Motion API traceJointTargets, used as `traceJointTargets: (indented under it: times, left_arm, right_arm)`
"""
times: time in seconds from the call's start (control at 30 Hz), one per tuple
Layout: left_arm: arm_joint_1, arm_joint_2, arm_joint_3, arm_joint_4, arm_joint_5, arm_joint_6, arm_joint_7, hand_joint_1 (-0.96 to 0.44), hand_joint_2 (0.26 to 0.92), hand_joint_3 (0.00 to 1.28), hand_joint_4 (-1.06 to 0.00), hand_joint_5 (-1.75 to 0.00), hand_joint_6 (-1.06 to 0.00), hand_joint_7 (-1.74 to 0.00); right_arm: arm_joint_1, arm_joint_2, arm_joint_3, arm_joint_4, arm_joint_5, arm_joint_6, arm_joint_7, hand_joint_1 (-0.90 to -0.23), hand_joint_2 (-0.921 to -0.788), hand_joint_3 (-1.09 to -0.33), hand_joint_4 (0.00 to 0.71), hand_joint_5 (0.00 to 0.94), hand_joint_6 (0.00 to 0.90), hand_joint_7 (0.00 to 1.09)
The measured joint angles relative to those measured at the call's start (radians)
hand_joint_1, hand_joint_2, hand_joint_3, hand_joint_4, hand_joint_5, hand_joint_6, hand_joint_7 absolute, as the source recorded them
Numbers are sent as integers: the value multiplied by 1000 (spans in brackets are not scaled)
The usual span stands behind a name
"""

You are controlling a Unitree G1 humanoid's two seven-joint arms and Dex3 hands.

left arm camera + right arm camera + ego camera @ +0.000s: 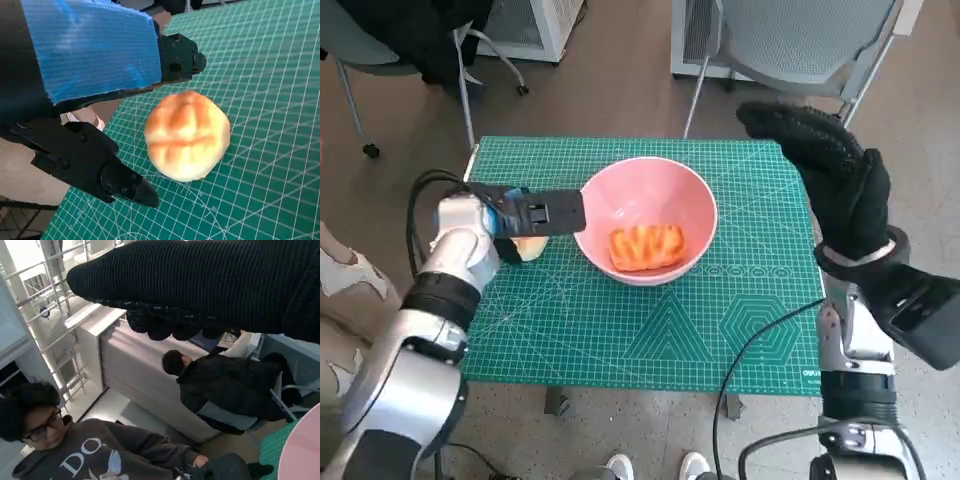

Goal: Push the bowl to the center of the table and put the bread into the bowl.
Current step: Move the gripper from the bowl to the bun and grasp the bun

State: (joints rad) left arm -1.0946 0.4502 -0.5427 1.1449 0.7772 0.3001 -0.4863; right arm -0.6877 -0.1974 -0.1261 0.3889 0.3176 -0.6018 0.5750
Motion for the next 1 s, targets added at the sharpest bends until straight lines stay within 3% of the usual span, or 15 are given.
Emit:
traceJointTargets:
  times: [0.4,0.6,0.8,0.83,0.87,0.93,0.97,1.0]
  left_arm:
    - [-16,-36,-9,96,-3,-45,66,-158,668,2,1,1,-129,-7]
    - [-17,-48,-12,128,-5,-63,91,-136,673,5,1,1,-135,-9]
    - [-17,-54,-12,148,-7,-81,112,-124,690,12,-67,-25,-152,-13]
    - [-17,-54,-12,152,-8,-84,117,-101,704,16,-211,-130,-161,-11]
    - [-17,-55,-11,155,-9,-86,121,-91,710,15,-247,-199,-164,-9]
    - [-17,-55,-9,160,-11,-90,127,-30,708,59,-276,-990,-181,-5]
    - [-17,-55,-6,164,-15,-92,131,5,709,73,-332,-1262,-192,-6]
    - [-17,-56,-3,167,-20,-92,135,18,709,78,-353,-1359,-196,-7]
  right_arm:
    - [0,-1,-7,7,-7,-20,0,-713,-921,-734,166,9,28,458]
    - [0,-4,-12,10,-7,-27,0,-715,-921,-726,168,3,66,394]
    - [0,-12,-17,14,-7,-36,0,-718,-921,-720,170,2,85,363]
    - [0,-13,-18,15,-7,-37,0,-718,-921,-719,170,2,86,360]
    - [0,-15,-19,16,-7,-38,0,-718,-921,-719,170,2,87,359]
    - [0,-18,-19,19,-8,-39,-1,-719,-921,-718,170,2,90,354]
    - [0,-19,-20,21,-8,-41,-1,-719,-921,-717,170,2,91,352]
    - [0,-19,-20,22,-8,-43,-2,-719,-921,-717,170,2,92,351]
